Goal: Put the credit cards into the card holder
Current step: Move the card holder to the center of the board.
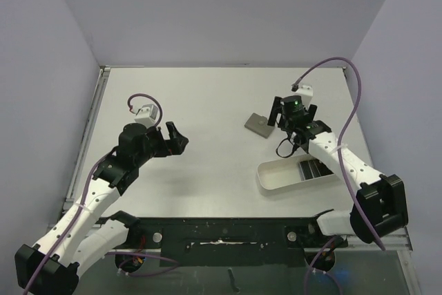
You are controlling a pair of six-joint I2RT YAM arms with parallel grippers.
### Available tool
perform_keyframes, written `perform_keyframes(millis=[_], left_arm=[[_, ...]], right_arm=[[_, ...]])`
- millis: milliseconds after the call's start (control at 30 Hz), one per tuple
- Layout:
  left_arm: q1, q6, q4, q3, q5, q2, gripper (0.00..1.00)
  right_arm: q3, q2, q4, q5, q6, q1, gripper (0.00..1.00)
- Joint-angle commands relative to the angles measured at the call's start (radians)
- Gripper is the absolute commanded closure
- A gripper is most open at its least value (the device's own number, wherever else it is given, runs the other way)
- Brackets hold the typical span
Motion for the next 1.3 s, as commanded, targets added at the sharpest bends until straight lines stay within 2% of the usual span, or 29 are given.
perform_keyframes(millis=[0, 67, 133, 467, 600, 800, 1033, 1267], left_arm=[[0.004, 0.040, 0.013, 0.016, -0.003, -0.017, 0.02], [0.004, 0.046, 0.008, 0.014, 0.010, -0.026, 0.02], [0.004, 0.051, 0.005, 0.010, 0.022, -0.036, 0.02], [0.002, 0.073, 0.008, 0.002, 0.060, -0.056, 0.03], [0.002, 0.078, 0.001, 0.004, 0.070, -0.060, 0.02], [0.002, 0.082, 0.003, -0.002, 0.075, -0.081, 0.03], [0.002, 0.091, -0.004, -0.002, 0.070, -0.084, 0.03], [0.001, 0.098, -0.041, 0.012, 0.013, -0.067, 0.05]], right_arm=[[0.038, 0.064, 0.166, -0.147, -0.053, -0.094, 0.18], [0.041, 0.105, 0.196, -0.196, -0.035, -0.132, 0.27], [0.048, 0.147, 0.221, -0.244, -0.013, -0.173, 0.31], [0.161, 0.364, 0.281, -0.271, 0.034, -0.240, 0.31], [0.209, 0.452, 0.304, -0.403, 0.003, -0.244, 0.31], [0.281, 0.570, 0.302, -0.585, -0.129, -0.244, 0.31], [0.296, 0.628, 0.289, -0.713, -0.192, -0.208, 0.34], [0.287, 0.640, 0.240, -0.682, -0.216, -0.073, 0.38]])
